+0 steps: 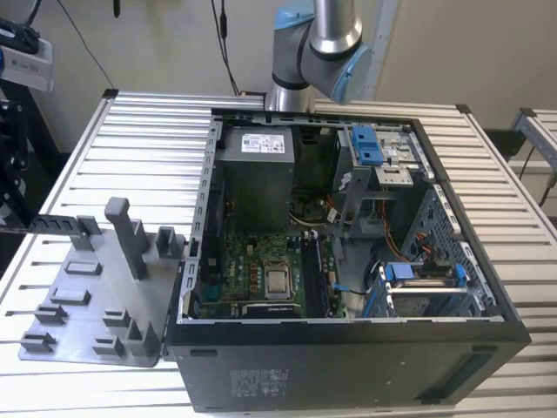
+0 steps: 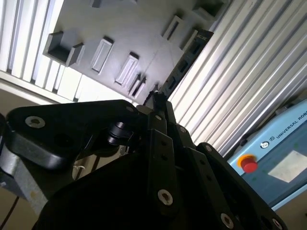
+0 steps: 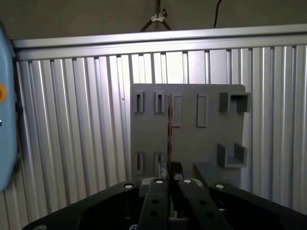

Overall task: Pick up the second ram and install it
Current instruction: 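Pick up the second ram and move it above second insertion slot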

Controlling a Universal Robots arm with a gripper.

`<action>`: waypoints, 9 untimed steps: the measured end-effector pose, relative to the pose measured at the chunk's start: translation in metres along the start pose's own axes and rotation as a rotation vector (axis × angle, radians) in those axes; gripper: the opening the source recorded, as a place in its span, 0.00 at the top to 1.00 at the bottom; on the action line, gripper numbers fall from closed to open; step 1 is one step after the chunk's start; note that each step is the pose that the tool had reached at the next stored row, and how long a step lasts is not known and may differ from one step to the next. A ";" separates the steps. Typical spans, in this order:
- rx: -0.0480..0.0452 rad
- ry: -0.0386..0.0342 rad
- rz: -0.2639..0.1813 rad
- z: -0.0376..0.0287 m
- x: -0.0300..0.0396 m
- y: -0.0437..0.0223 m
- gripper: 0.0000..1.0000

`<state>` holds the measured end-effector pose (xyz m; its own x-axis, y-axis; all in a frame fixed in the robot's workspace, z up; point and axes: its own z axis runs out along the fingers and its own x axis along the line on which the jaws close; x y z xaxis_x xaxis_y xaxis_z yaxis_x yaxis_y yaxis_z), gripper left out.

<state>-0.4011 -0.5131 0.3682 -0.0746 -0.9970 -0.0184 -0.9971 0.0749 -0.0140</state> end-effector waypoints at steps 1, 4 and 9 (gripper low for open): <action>0.0001 0.0000 0.000 -0.0013 -0.0001 0.0000 0.86; 0.0001 -0.0001 0.000 -0.0060 -0.0002 0.0000 0.86; 0.0001 -0.0001 0.000 -0.0130 -0.0003 -0.0001 0.86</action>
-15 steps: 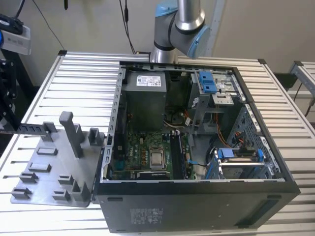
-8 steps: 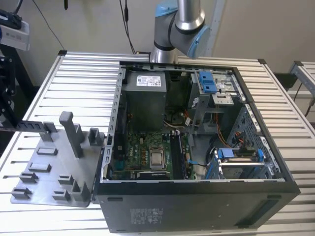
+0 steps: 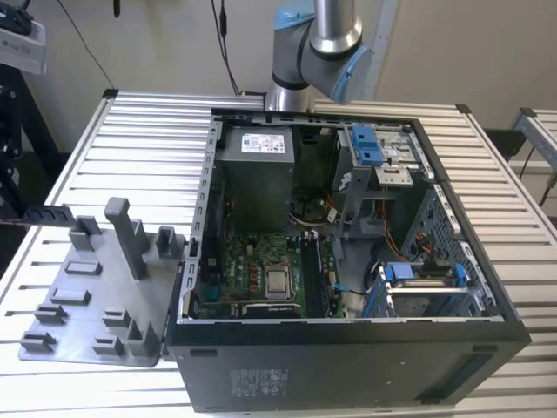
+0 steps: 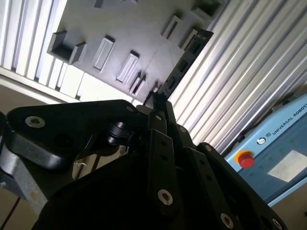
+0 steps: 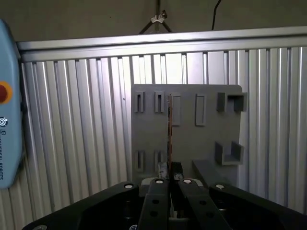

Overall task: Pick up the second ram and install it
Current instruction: 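Pick up the second ram and move it above second insertion slot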

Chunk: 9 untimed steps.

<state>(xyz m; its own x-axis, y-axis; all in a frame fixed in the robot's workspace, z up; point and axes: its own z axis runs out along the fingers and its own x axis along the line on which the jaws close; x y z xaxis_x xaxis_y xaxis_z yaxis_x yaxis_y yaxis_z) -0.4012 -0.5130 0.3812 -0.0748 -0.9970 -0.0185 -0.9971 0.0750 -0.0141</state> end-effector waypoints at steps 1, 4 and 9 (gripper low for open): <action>0.0000 0.0000 0.000 -0.0013 0.0000 0.0000 0.86; -0.0001 0.0000 0.000 -0.0046 -0.0001 0.0000 0.86; -0.0001 0.0000 0.000 -0.0102 -0.0002 -0.0001 0.86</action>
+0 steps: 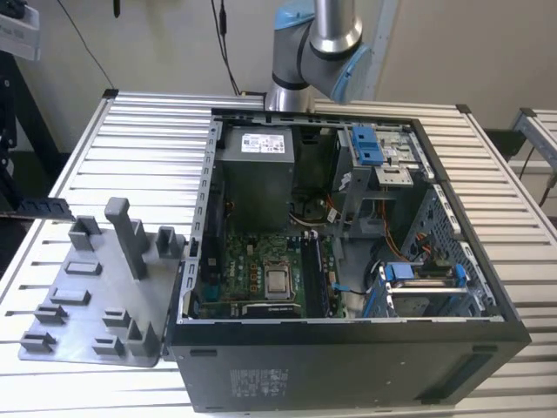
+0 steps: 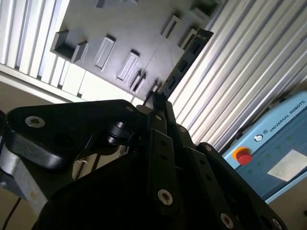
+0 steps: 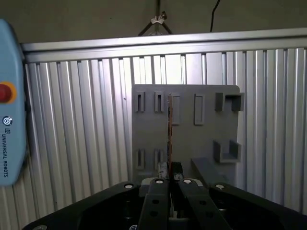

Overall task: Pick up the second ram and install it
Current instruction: 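Pick up the second ram and move it above second insertion slot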

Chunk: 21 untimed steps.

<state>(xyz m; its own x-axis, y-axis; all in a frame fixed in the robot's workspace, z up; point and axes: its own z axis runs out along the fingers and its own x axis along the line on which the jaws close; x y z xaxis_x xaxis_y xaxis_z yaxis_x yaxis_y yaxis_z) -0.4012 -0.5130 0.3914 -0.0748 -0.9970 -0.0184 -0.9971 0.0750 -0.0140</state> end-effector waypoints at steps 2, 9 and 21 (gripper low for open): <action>0.0001 0.0000 0.000 -0.0024 0.0000 0.0000 0.86; 0.0001 -0.0001 0.000 -0.0085 -0.0001 -0.0002 0.86; -0.0002 0.0000 0.000 -0.0085 -0.0008 -0.0086 0.86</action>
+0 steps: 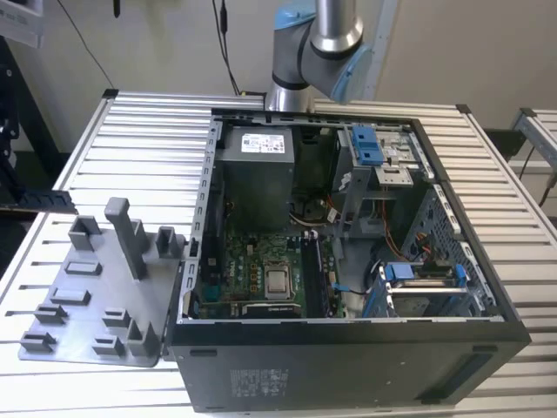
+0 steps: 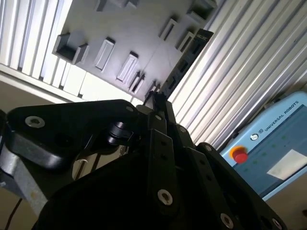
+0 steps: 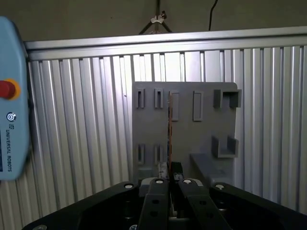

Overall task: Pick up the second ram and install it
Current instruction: 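Pick up the second ram and move it above second insertion slot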

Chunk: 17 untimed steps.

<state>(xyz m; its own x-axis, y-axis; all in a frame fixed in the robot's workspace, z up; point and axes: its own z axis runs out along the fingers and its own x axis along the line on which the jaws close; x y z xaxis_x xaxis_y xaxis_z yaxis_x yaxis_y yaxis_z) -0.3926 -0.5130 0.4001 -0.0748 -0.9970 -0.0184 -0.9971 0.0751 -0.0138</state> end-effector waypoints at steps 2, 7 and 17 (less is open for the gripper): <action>-0.0003 0.0000 0.000 0.0001 -0.0004 -0.0049 0.86; -0.0011 0.0000 0.000 0.0003 -0.0013 -0.0179 0.86; -0.0039 0.0003 0.000 0.0007 -0.0036 -0.0477 0.86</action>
<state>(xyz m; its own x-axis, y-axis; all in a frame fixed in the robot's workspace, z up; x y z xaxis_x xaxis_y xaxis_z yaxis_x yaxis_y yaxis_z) -0.3448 -0.5130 0.4001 -0.0748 -0.9970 -0.0181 -0.9971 0.0750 -0.0099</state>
